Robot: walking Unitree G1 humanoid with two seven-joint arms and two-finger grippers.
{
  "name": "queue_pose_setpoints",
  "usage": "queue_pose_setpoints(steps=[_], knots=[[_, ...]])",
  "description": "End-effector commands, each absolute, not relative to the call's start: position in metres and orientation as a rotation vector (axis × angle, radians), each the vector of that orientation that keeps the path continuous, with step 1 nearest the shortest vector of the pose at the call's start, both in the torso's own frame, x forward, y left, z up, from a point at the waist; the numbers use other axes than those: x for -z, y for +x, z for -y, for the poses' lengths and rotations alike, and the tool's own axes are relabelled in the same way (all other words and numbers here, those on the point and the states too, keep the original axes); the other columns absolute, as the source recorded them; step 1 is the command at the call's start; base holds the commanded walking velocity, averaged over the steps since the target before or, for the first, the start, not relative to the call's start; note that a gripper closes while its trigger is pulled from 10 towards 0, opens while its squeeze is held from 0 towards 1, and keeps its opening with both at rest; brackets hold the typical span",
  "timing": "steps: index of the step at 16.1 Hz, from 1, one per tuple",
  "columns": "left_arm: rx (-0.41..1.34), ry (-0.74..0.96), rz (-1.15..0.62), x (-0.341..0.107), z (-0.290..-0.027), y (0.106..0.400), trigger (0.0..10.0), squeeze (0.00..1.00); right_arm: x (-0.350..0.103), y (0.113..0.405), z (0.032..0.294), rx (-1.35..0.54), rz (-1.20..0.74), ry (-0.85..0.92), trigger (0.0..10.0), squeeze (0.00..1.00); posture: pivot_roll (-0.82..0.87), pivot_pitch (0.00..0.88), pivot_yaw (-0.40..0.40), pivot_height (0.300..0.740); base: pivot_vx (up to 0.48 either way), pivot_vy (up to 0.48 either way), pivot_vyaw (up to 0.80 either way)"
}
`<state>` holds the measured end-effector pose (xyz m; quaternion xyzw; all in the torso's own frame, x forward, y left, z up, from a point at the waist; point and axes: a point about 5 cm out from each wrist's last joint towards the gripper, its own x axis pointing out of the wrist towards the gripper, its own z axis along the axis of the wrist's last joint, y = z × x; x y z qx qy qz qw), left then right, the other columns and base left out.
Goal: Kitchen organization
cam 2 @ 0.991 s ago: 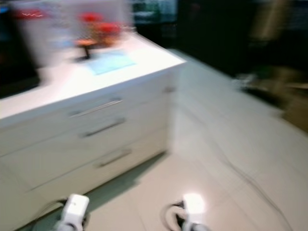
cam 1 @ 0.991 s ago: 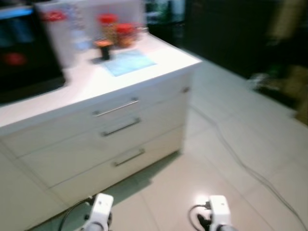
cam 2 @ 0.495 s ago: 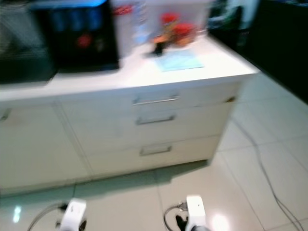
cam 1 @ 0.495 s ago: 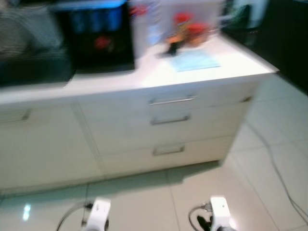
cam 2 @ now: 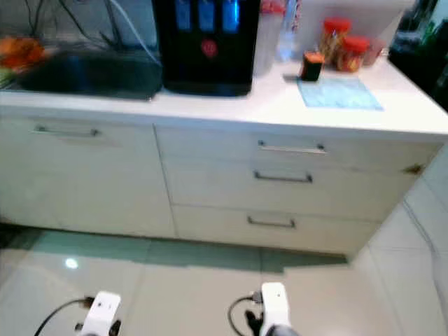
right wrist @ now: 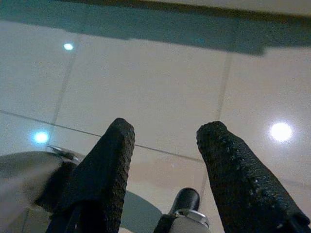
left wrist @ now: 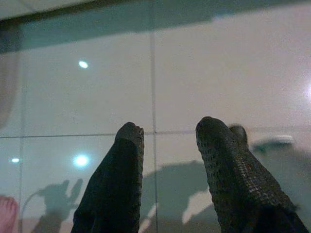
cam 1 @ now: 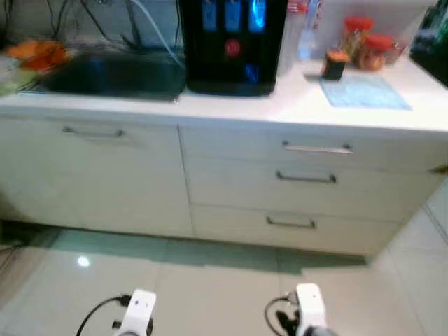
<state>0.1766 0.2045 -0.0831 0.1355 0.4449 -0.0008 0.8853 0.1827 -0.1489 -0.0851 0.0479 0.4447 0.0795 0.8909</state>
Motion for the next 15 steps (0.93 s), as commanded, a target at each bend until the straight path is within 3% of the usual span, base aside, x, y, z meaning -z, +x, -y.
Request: queue_pose_setpoints(steps=[1, 3, 7, 15], knots=[[0.016, 0.276, -0.925, 0.084, -0.2, 0.177, 10.0, 0.0, 0.086, 0.181, 0.159, -0.145, -0.937, 0.079, 10.0, 0.0, 0.11, 0.0, 0.041, 0.74, 0.0, 0.0, 0.8], [0.013, 0.273, -0.926, 0.084, -0.2, 0.176, 10.0, 0.0, 0.085, 0.182, 0.159, -0.138, -0.929, 0.078, 10.0, 0.0, 0.12, 0.0, 0.039, 0.74, 0.0, 0.0, 0.8], [-0.012, 0.283, -0.872, 0.08, -0.202, 0.182, 10.0, 0.0, 0.077, 0.197, 0.159, -0.117, -0.854, 0.102, 10.0, 0.0, 0.12, 0.0, 0.043, 0.74, 0.0, 0.0, 0.0], [-0.012, 0.283, -0.872, 0.08, -0.202, 0.182, 10.0, 0.0, 0.077, 0.197, 0.159, -0.117, -0.854, 0.102, 10.0, 0.0, 0.12, 0.0, 0.043, 0.74, 0.0, 0.0, 0.0]])
